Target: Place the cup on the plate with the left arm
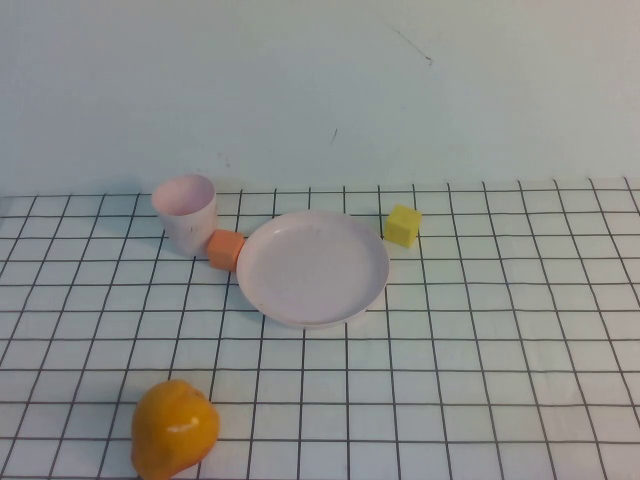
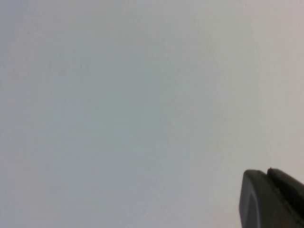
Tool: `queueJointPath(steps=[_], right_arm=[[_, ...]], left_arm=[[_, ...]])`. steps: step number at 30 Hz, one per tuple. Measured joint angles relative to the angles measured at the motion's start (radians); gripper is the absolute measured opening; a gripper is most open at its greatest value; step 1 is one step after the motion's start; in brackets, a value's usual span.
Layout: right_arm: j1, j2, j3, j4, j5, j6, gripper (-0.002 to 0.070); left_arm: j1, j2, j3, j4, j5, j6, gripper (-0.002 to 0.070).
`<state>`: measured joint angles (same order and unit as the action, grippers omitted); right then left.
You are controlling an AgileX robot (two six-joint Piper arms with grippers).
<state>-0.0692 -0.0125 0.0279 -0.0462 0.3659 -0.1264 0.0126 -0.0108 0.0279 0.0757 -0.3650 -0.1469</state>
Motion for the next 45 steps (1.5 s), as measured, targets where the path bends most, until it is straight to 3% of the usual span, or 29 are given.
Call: queueJointPath(steps=[5, 12, 20, 31, 45], right_arm=[[0.000, 0.000, 0.000, 0.000, 0.000, 0.000, -0.0002], [0.000, 0.000, 0.000, 0.000, 0.000, 0.000, -0.0002], [0.000, 0.000, 0.000, 0.000, 0.000, 0.000, -0.0002], [0.000, 0.000, 0.000, 0.000, 0.000, 0.000, -0.0002], [0.000, 0.000, 0.000, 0.000, 0.000, 0.000, -0.0002]], left_arm=[[0.000, -0.001, 0.000, -0.128, -0.014, -0.014, -0.0003], [0.000, -0.001, -0.007, -0.163, 0.003, -0.021, -0.0003], [0.000, 0.038, -0.368, -0.148, 0.437, -0.024, -0.0002], [0.000, 0.542, -0.821, -0.125, 0.871, 0.014, -0.0002], [0.000, 1.026, -0.916, -0.177, 0.714, 0.069, -0.0002]])
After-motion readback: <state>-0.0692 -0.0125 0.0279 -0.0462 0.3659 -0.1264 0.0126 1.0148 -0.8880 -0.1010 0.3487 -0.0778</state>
